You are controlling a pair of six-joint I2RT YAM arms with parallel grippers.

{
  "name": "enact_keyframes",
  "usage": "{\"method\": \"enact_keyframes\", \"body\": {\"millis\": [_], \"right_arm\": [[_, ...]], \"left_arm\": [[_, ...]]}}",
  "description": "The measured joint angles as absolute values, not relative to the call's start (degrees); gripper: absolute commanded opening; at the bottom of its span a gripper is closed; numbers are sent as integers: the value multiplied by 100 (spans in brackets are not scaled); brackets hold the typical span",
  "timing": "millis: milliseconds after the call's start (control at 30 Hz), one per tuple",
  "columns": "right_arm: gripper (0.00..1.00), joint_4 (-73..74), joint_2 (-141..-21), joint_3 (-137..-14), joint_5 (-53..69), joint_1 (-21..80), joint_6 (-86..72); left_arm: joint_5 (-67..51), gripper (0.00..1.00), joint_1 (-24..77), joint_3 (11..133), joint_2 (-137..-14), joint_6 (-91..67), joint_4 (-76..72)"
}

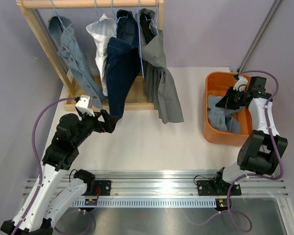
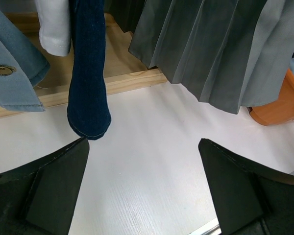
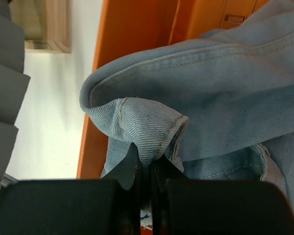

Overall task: Remove the skirt from the hanger
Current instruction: Place the skirt in the bin.

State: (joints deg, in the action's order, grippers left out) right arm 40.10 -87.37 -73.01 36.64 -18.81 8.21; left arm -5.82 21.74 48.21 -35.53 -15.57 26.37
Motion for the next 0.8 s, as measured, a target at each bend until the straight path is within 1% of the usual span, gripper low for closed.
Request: {"method": "enact_keyframes", "body": {"millis": [33, 167, 233, 300, 367, 400, 567, 633, 700, 800], "right_arm": [[8, 4062, -8796, -7301, 3618, -1881, 840], [24, 4270, -8917, -7323, 3459, -1883, 1033], [41, 4473, -9008, -7448, 3352, -1892, 1197], [53, 4762, -9096, -7738, 3240, -1900, 1439], [59, 5035, -9113, -8123, 3157, -1920, 1684], [64, 5155, -9111, -8396, 3089, -1931, 1793], [69, 5568, -9070, -10141, 3116, -1957, 2276], [71, 5758, -9056, -10805, 3393, -1946, 2460], [71, 5994, -9050, -11524, 3900, -1876, 2600], [71, 6132, -9019, -12243, 4515, -1328, 2563]], "left_arm": [[-582, 99, 2174, 4821, -3527, -1564, 2637], [-580, 99, 2174, 4821, -3415, -1605, 2624], [-582, 99, 2174, 4818, -3376, -1612, 2604], [-580, 99, 2174, 4818, -3367, -1616, 2598], [-580, 99, 2171, 4818, -3369, -1627, 2600], [-580, 99, 2174, 4818, -3367, -1632, 2600], [-582, 99, 2174, 4818, -3334, -1632, 2598], [-582, 99, 2174, 4816, -3332, -1632, 2598], [-585, 99, 2174, 4816, -3330, -1632, 2596], [-593, 99, 2174, 4816, -3332, -1632, 2565]]}}
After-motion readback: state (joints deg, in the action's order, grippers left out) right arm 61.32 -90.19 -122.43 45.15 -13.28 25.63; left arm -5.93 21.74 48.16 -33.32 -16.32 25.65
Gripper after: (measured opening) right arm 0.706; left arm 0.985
